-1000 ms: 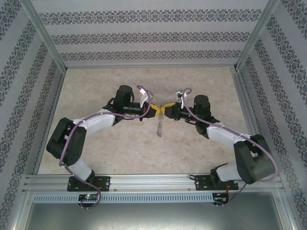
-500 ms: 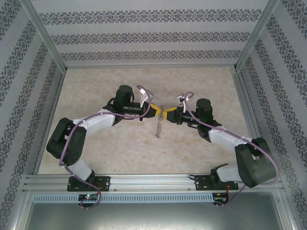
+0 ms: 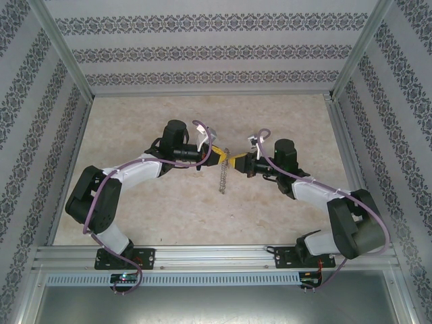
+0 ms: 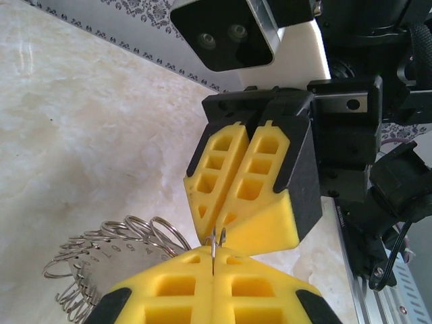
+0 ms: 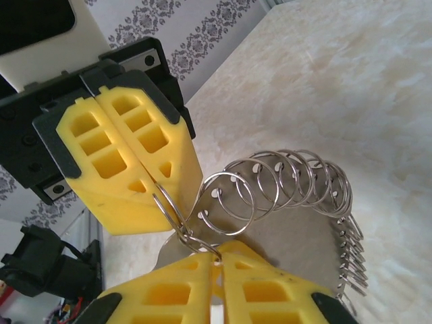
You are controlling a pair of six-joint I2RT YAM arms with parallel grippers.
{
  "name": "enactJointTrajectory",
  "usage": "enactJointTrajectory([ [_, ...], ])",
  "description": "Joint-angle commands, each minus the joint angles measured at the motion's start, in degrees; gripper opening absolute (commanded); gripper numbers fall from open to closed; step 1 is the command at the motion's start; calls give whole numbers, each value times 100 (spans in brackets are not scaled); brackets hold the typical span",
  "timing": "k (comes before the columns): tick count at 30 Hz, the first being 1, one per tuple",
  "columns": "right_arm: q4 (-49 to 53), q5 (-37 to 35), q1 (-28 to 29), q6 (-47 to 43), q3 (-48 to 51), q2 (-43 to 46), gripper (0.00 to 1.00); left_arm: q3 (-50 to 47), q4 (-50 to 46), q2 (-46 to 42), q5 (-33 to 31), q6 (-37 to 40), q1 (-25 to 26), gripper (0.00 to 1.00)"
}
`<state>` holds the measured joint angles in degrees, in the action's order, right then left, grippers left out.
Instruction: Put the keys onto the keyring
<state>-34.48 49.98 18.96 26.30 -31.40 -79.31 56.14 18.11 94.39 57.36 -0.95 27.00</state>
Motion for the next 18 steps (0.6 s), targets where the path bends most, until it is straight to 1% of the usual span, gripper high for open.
enactJointTrajectory([
  [1,-261,221,20,-11,-130,-75,5,82,341,-73,238,-58,34,0],
  [3,-257,257,41,-10,-117,-89,0,88,351,-70,232,-63,34,0],
  [9,-199,380,225,-18,-146,-264,0,86,389,-65,234,-70,34,0],
  [13,64,491,336,-138,-174,-373,0,64,394,-77,216,-72,37,0],
  [16,245,561,231,-226,-42,-287,0,55,401,-78,205,-67,38,0],
  [18,241,575,62,-184,86,-89,3,53,395,-71,207,-72,40,0],
])
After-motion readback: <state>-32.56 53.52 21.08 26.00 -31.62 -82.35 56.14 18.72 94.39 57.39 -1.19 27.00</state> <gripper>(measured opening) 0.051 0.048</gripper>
